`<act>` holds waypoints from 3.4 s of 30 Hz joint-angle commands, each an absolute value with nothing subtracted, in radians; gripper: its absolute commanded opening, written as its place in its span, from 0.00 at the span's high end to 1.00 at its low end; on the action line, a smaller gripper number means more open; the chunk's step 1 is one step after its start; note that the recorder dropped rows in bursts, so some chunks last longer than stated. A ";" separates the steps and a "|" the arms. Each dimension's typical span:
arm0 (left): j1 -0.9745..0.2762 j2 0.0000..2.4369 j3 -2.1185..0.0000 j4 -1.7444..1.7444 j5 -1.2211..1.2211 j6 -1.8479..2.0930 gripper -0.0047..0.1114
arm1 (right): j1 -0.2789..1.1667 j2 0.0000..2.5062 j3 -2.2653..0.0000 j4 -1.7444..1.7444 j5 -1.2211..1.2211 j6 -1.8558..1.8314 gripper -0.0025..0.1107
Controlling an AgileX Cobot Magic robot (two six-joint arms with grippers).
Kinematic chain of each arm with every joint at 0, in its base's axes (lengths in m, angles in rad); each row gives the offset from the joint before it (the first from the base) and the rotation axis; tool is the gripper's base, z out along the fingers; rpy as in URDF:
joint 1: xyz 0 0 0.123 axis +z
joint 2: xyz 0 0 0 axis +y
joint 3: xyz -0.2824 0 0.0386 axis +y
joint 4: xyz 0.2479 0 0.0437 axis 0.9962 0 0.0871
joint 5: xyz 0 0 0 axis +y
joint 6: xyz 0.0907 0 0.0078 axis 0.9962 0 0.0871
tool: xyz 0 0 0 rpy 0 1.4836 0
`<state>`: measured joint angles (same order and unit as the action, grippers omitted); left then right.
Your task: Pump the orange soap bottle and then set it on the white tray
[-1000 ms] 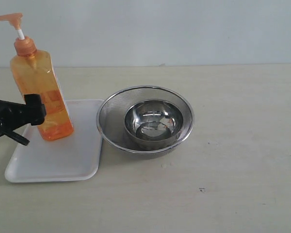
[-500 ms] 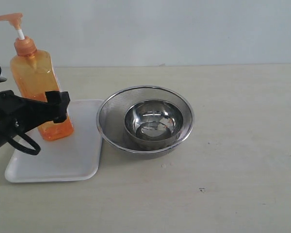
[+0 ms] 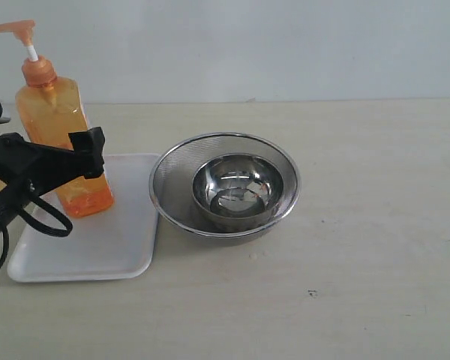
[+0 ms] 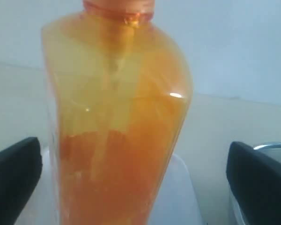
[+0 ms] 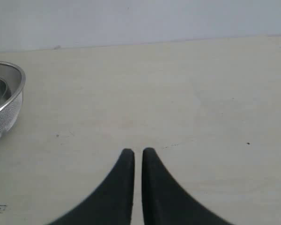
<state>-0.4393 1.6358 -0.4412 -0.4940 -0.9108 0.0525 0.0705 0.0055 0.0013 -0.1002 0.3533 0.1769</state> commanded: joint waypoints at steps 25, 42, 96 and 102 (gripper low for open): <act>-0.441 1.798 -0.553 -0.512 -1.092 0.119 0.02 | 0.069 0.000 0.000 -0.104 0.340 0.175 0.95; -0.437 1.807 -0.584 -0.575 -1.110 0.149 0.02 | 0.069 0.000 0.000 -0.104 0.340 0.175 0.95; -0.412 1.859 -0.602 -0.515 -1.221 0.224 0.92 | 0.069 0.000 0.000 -0.104 0.345 0.175 0.95; -0.412 1.804 -0.521 -0.469 -1.221 0.141 0.92 | 0.069 0.000 0.000 -0.104 0.339 0.175 0.95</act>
